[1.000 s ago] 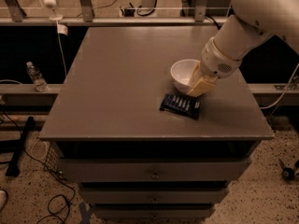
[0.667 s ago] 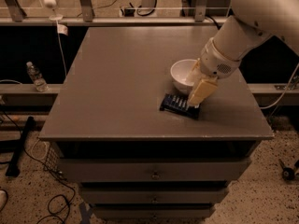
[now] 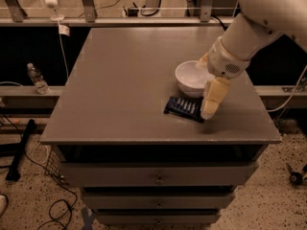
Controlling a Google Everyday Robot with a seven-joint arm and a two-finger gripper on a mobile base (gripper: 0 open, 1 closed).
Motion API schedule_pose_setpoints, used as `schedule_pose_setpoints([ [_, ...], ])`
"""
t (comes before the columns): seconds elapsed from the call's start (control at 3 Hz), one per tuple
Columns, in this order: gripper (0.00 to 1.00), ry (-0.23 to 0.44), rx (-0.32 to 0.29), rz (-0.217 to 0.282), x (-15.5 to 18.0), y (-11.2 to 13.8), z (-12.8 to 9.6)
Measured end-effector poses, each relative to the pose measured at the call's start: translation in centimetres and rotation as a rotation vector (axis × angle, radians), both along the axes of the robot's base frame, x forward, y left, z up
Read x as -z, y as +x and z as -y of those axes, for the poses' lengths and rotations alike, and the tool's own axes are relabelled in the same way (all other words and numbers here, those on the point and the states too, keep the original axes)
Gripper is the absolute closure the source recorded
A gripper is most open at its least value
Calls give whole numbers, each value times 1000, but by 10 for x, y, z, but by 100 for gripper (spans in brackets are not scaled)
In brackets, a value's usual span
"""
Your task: Move white bowl near rxbar blueberry
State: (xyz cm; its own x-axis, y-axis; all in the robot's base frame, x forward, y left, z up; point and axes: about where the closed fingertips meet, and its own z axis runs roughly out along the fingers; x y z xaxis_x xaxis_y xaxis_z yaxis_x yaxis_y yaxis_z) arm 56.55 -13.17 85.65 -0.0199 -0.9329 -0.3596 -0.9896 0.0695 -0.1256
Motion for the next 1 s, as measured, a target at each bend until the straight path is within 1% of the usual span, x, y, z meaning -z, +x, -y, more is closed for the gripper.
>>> schedule_pose_setpoints([
  [0.33, 0, -30, 24, 25, -15, 0, 15],
  [0.67, 0, -71, 76, 66, -39, -5, 41],
  [1.0, 0, -59, 159, 84, -53, -10, 88],
])
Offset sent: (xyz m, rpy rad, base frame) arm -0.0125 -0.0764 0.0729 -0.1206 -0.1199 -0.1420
